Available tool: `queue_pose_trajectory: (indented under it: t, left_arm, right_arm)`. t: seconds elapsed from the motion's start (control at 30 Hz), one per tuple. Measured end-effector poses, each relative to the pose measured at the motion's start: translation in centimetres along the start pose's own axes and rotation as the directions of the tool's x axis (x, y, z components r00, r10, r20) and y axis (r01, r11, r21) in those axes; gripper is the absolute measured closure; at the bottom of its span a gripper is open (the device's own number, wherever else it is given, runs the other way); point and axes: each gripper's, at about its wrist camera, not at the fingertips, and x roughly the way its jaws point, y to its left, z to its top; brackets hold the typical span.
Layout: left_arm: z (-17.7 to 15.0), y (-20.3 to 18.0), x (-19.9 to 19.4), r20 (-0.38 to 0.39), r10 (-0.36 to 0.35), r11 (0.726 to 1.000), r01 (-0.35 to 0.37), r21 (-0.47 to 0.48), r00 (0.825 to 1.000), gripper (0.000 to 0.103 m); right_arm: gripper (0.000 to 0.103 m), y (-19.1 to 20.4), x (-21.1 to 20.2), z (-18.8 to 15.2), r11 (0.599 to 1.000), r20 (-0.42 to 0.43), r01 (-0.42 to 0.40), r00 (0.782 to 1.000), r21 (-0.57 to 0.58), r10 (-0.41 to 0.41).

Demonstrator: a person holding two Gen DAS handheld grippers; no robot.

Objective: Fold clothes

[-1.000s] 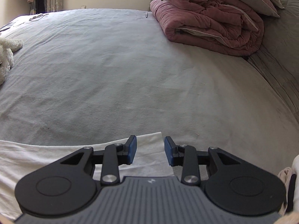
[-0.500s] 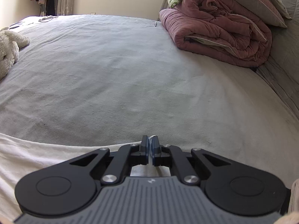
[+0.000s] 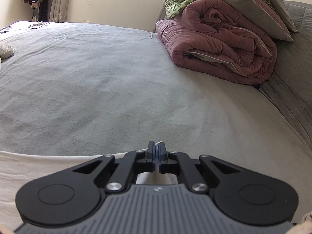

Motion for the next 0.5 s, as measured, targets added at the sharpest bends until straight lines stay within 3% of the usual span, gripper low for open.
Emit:
queue_pose_trajectory:
  t: [0.07, 0.13, 0.17, 0.2, 0.23, 0.43, 0.5]
  left_arm:
    - [0.1, -0.4, -0.1, 0.006, 0.016, 1.0, -0.016, 0.018, 1.0, 0.102]
    - [0.3, -0.4, -0.3, 0.01, 0.023, 0.999, -0.023, 0.022, 1.0, 0.099]
    - [0.3, -0.2, -0.7, 0.017, 0.021, 1.0, -0.021, 0.009, 1.0, 0.096]
    - [0.4, 0.1, -1.4, 0.028, 0.016, 1.0, -0.016, -0.014, 0.999, 0.085]
    - [0.4, 0.4, -2.0, 0.039, 0.011, 0.999, -0.01, -0.036, 0.999, 0.076]
    - [0.0, 1.9, -6.6, 0.074, -0.011, 0.992, 0.02, -0.123, 0.997, 0.072]
    - [-0.4, 2.3, -8.4, 0.062, -0.006, 0.989, 0.015, -0.15, 0.998, 0.067]
  right_arm:
    - [0.097, 0.1, 0.0, -0.3, 1.0, -0.003, 0.011, 1.0, 0.005, -0.011]
    - [0.086, 0.0, -0.3, -0.5, 1.0, 0.002, 0.018, 1.0, 0.019, -0.018]
    - [0.076, -0.5, -0.7, -0.5, 0.999, -0.001, 0.016, 1.0, 0.041, -0.016]
    - [0.064, -1.1, -1.2, -0.4, 0.997, -0.007, 0.01, 1.0, 0.073, -0.009]
    - [0.064, -1.9, -1.8, -0.4, 0.994, -0.011, 0.001, 1.0, 0.107, 0.0]
    - [0.064, -5.9, -5.0, -2.3, 0.958, -0.029, -0.082, 0.995, 0.274, 0.093]
    - [0.064, -5.9, -4.6, -3.3, 0.958, -0.079, -0.081, 0.991, 0.274, 0.106]
